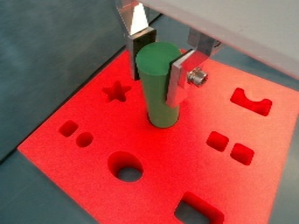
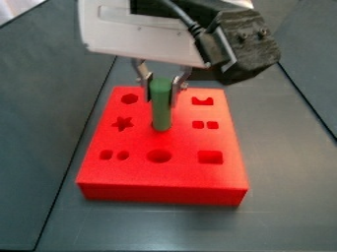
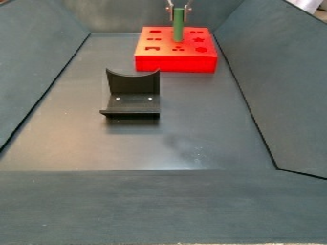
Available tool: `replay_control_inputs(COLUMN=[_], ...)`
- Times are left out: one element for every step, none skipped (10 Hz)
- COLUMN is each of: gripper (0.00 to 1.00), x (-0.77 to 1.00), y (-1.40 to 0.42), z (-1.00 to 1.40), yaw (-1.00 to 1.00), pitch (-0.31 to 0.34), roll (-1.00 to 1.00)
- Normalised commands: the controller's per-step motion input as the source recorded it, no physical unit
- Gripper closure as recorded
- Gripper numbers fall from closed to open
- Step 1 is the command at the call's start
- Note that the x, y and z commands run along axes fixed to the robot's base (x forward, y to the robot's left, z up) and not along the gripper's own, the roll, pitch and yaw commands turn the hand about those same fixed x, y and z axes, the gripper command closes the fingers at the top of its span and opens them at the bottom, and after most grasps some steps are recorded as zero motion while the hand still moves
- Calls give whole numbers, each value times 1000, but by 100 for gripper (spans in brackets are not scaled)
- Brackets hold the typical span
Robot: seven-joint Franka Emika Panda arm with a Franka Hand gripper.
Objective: Pick up the round object. Move up. Move to above the board. Insert the round object.
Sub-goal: Pick up the round object.
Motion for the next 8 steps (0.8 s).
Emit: replay_control_inputs(gripper=[100, 100, 100, 100, 100, 100, 100, 100], x=[217, 320, 0, 0, -3, -31, -151, -249], y=[657, 574, 74, 0, 0, -11, -100, -149], z=[-311, -357, -3, -169, -720, -614, -417, -317], yaw=[0, 0, 0, 0, -14, -31, -117, -206], pitch=[217, 229, 0, 0, 43, 50, 66, 73], roll=[-367, -339, -90, -33, -209, -259, -341, -384])
